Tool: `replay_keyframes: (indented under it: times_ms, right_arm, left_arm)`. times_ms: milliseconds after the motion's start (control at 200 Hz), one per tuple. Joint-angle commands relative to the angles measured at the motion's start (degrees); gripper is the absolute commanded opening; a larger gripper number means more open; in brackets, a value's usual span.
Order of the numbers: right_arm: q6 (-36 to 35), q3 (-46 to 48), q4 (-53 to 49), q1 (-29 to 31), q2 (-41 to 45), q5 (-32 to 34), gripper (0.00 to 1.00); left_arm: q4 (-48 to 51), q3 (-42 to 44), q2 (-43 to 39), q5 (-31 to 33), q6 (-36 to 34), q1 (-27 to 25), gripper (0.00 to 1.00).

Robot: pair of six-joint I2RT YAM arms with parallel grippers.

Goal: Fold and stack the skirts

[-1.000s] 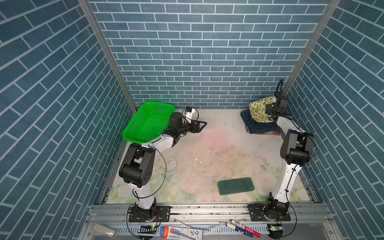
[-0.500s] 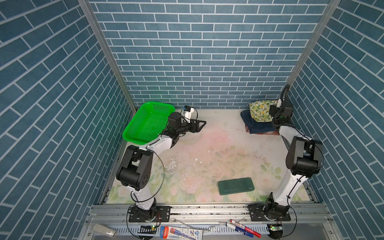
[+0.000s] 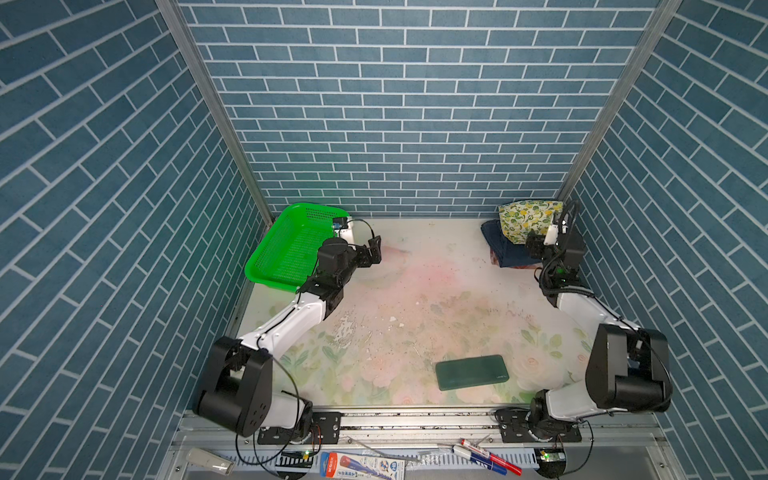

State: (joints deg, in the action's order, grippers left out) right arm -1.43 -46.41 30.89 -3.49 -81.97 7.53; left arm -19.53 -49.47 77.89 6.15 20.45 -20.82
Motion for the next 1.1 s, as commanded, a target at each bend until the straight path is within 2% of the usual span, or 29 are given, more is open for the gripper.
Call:
replay_keyframes:
  times_ms: [0, 50, 150, 290, 320, 350, 415, 595, 680, 750, 1095]
  right_arm:
    - [3.6, 6.8, 3.7, -0.1, 3.1, 2.5, 0.89]
    - [3.6, 9.6, 5.1, -0.2, 3.8, 3.5, 0.89]
    - [4.4, 13.6, 7.1, -0.5, 3.5, 5.6, 0.88]
    - [4.2, 13.6, 7.3, -1.2, 0.2, 6.0, 0.88]
    - [3.8, 13.6, 7.2, -1.3, -0.4, 6.7, 0.88]
    - [4.6, 13.4, 6.6, -1.9, -0.5, 6.8, 0.87]
    - [5.7, 13.5, 6.1, -3.1, -0.1, 4.5, 0.87]
    - [6.7, 13.2, 2.2, -4.7, 1.3, 1.1, 0.87]
    - [6.8, 13.8, 0.3, -4.9, 2.8, 0.7, 0.87]
    - [7.1, 14.9, -0.5, -5.1, 4.3, 0.1, 0.87]
    - [8.8, 21.4, 2.3, -6.2, 10.5, -0.4, 0.87]
  left_arm:
    - [4.1, 3.2, -3.0, 22.1, -2.9, -0.1, 0.99]
    - [4.1, 4.5, -3.5, 27.1, -3.9, 0.0, 1.0]
    - [3.6, 7.1, -3.3, 32.2, -7.8, 0.1, 1.0]
    - [-5.8, 14.4, 0.5, 37.7, -16.8, 1.0, 1.0]
    - [-5.5, 13.9, 0.8, 39.8, -15.5, 1.5, 1.0]
    - [-2.4, 13.4, 0.3, 38.5, -16.5, 2.1, 1.0]
    - [-3.6, 14.1, -0.1, 37.5, -16.8, 3.4, 1.0]
    - [9.0, 11.5, 0.9, 28.3, -15.5, 9.6, 1.0]
    - [4.5, 14.5, 2.4, 26.0, -16.7, 9.7, 1.0]
    - [-4.3, 17.8, 4.5, 24.8, -18.0, 10.0, 1.0]
    - [-9.5, 21.8, 1.5, 17.5, -18.3, 11.9, 1.0]
